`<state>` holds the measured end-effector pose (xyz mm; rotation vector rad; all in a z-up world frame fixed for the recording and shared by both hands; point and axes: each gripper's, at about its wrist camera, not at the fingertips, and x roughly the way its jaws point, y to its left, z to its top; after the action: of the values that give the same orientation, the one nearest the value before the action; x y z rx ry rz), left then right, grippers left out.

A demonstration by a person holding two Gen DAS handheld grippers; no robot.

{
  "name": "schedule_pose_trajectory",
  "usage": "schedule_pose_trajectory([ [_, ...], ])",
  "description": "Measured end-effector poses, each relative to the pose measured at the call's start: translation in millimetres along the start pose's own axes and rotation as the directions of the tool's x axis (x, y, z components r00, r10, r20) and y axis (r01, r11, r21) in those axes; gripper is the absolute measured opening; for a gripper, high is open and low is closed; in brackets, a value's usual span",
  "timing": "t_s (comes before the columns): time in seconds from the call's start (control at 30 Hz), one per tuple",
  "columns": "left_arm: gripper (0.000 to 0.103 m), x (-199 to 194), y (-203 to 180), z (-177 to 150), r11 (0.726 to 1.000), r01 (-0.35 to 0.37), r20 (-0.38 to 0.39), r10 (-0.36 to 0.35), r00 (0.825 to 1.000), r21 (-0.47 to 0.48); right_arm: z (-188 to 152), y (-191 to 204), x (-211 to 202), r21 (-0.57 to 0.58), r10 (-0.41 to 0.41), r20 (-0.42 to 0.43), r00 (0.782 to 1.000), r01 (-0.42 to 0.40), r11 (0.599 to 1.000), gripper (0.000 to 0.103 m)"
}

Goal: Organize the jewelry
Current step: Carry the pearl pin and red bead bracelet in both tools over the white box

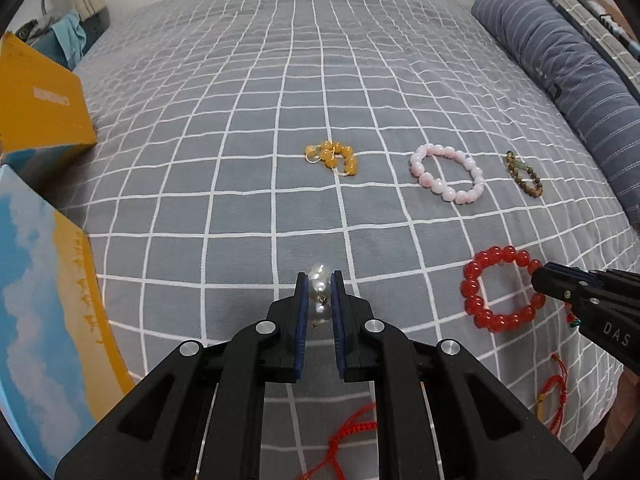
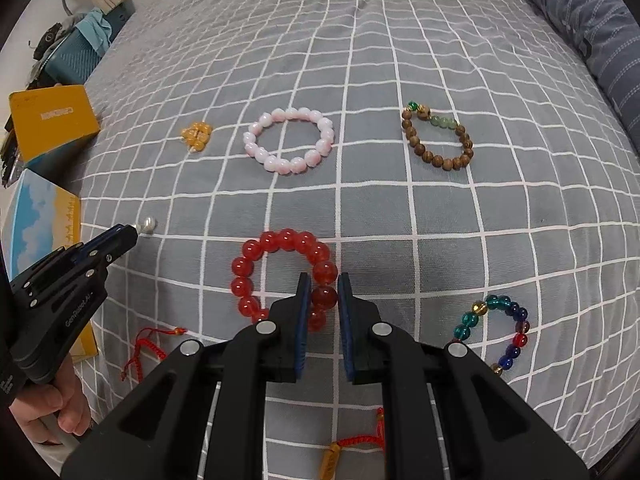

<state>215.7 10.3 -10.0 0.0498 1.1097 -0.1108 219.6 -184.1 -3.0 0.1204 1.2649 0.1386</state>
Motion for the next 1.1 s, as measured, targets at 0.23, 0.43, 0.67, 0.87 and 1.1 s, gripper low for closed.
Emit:
schedule_pose_trajectory([
  [0.23,0.011,-15,0,-3,1.000,-0.001,0.016,0.001,1.000,-0.014,-2,9,-22,-0.038,-0.016,0.065,0.998,0.018,0.999,0.013],
  [0.43,0.011,-29,-1,-5,1.000,-0.001,0.031,0.001,1.000,-0.018,-2,15,-39,-0.062,-0.004,0.099,0.995,0.010,0.998,0.013],
  [0.67,0.011,-49,1,-5,1.000,-0.007,0.061,0.009,0.998,-0.027,-3,24,-55,-0.081,-0.024,0.142,0.990,0.036,0.996,0.013],
  [0.87,0.011,-67,6,-5,0.999,-0.027,0.088,0.030,0.996,-0.027,-1,28,-72,-0.105,-0.045,0.165,0.985,0.063,0.992,0.013],
  [1.1,0.011,-89,18,-3,0.998,-0.049,0.100,0.052,0.994,-0.035,3,32,-95,-0.119,-0.053,0.200,0.978,0.078,0.990,0.013],
])
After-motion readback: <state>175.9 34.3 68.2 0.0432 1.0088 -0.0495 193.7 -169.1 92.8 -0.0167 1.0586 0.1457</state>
